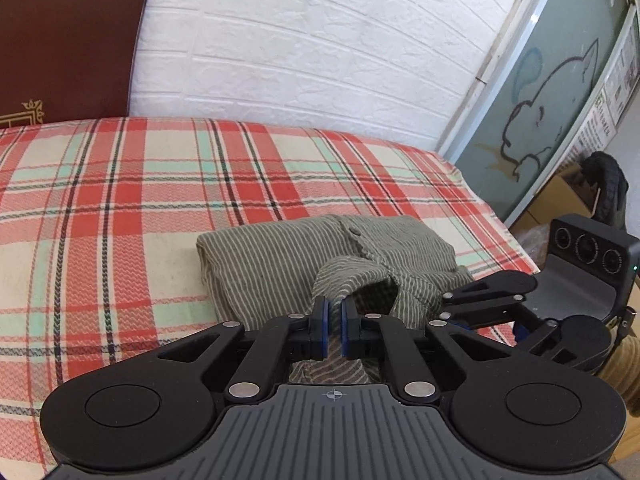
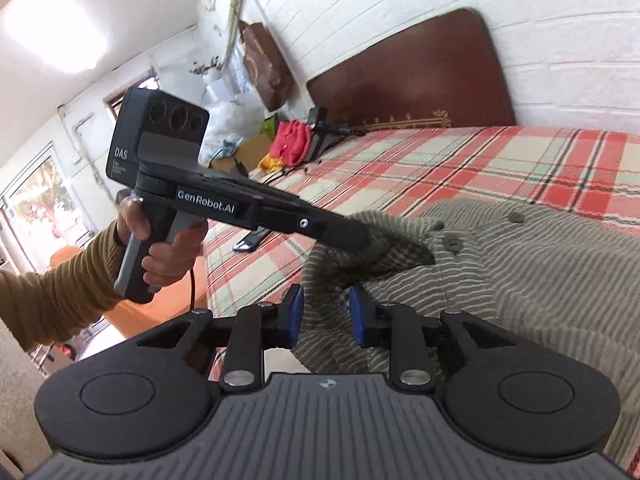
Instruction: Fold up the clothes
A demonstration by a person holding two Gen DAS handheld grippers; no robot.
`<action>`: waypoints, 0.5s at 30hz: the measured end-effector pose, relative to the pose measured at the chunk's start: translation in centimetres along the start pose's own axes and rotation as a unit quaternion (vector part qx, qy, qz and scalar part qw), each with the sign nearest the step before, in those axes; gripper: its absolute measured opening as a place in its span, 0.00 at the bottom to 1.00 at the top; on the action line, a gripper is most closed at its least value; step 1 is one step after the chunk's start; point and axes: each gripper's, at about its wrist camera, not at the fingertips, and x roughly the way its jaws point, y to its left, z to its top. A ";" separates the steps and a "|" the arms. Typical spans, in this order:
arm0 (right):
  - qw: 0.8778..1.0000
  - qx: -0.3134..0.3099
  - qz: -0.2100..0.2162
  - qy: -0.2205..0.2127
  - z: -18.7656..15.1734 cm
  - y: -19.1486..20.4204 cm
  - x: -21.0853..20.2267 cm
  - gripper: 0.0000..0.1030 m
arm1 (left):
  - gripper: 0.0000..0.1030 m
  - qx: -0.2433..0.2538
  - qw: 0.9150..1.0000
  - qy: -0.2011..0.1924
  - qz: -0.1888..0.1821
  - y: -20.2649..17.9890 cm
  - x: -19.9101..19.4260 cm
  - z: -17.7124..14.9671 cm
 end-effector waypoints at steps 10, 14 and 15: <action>0.994 -0.074 -0.013 0.076 -0.3 -0.1 1.7 0.38 | 0.03 -0.006 1.000 -0.010 -0.014 -0.5 -0.1 0.5; 0.993 -0.089 -0.004 0.083 -0.8 0.1 1.6 0.46 | 0.03 -0.012 1.000 -0.012 -0.013 -0.2 0.0 0.7; 0.992 -0.094 -0.002 0.083 -0.8 0.2 1.7 0.48 | 0.03 -0.016 1.000 -0.013 -0.015 -0.2 -0.1 0.7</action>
